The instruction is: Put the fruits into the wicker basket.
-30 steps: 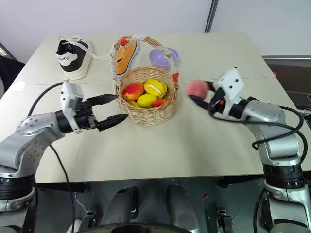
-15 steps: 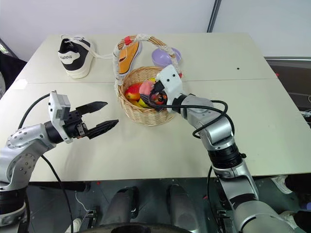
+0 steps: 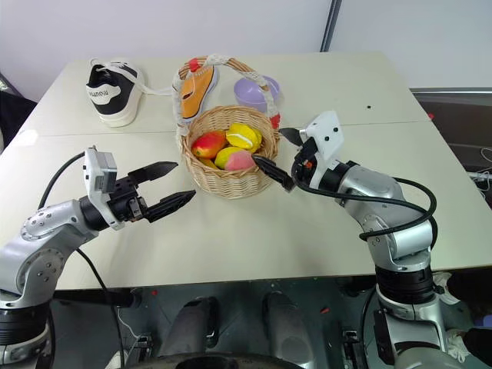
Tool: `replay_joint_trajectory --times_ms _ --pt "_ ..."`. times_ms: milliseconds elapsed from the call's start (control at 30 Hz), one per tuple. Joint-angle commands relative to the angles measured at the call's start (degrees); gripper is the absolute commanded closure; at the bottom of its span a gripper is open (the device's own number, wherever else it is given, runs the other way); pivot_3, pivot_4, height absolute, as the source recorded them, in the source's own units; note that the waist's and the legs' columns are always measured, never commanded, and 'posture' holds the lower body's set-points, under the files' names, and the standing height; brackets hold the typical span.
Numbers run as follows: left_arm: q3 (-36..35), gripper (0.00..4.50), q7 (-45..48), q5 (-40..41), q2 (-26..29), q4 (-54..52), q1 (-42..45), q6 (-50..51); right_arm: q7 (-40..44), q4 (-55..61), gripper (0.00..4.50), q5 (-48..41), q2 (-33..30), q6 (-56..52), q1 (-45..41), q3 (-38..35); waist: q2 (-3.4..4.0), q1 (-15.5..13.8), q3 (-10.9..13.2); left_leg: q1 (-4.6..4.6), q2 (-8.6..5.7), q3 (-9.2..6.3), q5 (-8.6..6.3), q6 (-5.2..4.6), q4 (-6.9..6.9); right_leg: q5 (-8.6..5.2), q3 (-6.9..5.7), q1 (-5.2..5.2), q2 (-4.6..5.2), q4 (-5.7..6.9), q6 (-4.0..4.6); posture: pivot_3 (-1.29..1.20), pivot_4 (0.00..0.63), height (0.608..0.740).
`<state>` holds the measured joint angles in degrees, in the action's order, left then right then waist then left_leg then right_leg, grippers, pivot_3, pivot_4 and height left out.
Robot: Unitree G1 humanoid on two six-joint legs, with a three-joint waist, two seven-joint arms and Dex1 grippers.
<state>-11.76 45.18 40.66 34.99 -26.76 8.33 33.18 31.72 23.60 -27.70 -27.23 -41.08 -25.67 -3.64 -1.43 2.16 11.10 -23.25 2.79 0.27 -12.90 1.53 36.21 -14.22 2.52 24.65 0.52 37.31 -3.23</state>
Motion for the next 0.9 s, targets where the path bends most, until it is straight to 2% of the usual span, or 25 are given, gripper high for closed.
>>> replay_joint_trajectory --times_ms 33,200,233,333,467,533,633,733,900 --pt "1.0 0.0 0.3 0.6 -0.6 0.5 2.3 -1.1 -6.2 -8.0 0.07 5.2 4.3 5.4 -4.5 0.7 0.0 0.4 0.0 0.02 0.0 -0.01 0.0 0.0 0.01 0.0 0.0 0.0 -0.02 0.03 0.0 0.0 0.15 0.74" --pt "1.6 0.0 0.2 0.4 -0.9 0.3 2.4 -1.1 -7.6 -18.6 0.07 9.1 8.1 12.7 -9.0 1.3 0.01 0.4 0.0 -0.06 -0.01 -0.02 0.0 0.0 -0.06 0.11 0.01 0.06 -0.02 0.02 -0.18 0.0 0.15 0.74" --pt "1.7 0.0 0.1 0.4 -1.0 0.1 2.4 -1.1 -7.3 -19.5 0.31 9.3 8.4 13.4 -9.3 1.3 0.01 0.3 0.0 -0.1 -0.02 -0.02 -0.01 -0.01 -0.07 0.09 0.01 0.09 -0.01 0.02 -0.25 0.0 0.15 0.74" --pt "1.7 0.0 -0.4 0.4 -1.4 -0.5 2.1 -1.2 -6.1 -20.2 1.4 7.8 9.1 13.9 -9.7 0.6 0.0 0.2 0.0 -0.14 -0.03 -0.02 -0.02 -0.04 -0.09 0.05 0.0 0.1 0.03 -0.01 -0.33 0.0 0.15 0.74" --pt "2.1 0.0 -0.9 0.4 -2.0 -1.4 1.2 -1.3 -6.6 -19.2 3.62 7.3 9.2 14.0 -9.8 -0.4 0.01 0.3 0.0 -0.14 -0.03 -0.02 -0.02 -0.04 -0.07 0.06 0.01 0.1 0.03 -0.01 -0.32 0.0 0.15 0.74" --pt "2.7 0.0 -1.1 0.2 -2.3 -1.6 1.2 -1.4 -7.3 -18.2 4.48 7.9 8.6 14.4 -9.5 -1.0 0.01 0.3 0.0 -0.13 -0.04 -0.02 -0.02 -0.04 -0.05 0.07 0.01 0.1 0.03 0.01 -0.29 0.0 0.15 0.74" --pt "3.3 0.0 -1.2 0.1 -2.7 -1.4 1.7 -1.5 -7.9 -15.4 4.48 7.5 6.7 14.5 -7.8 -3.8 0.01 0.1 0.0 -0.12 -0.04 -0.02 -0.02 -0.04 -0.05 0.07 0.01 0.1 0.03 0.01 -0.26 0.0 0.15 0.74" --pt "3.7 0.0 -0.9 0.0 -2.6 -0.7 2.4 -1.8 -9.3 -13.5 4.48 7.1 3.2 15.4 -5.2 -10.0 0.01 -0.3 0.0 -0.16 -0.06 -0.02 -0.02 -0.04 -0.05 0.07 0.01 0.09 0.04 -0.03 -0.27 0.0 0.15 0.74" --pt "5.0 0.0 -0.1 -0.7 -2.7 0.9 3.5 -2.6 -12.1 -17.4 4.48 9.8 -2.8 18.9 -2.3 -17.7 0.02 -0.5 0.0 -0.17 -0.08 0.02 -0.02 -0.04 -0.05 0.06 0.02 0.09 0.07 -0.09 -0.26 0.0 0.15 0.74"
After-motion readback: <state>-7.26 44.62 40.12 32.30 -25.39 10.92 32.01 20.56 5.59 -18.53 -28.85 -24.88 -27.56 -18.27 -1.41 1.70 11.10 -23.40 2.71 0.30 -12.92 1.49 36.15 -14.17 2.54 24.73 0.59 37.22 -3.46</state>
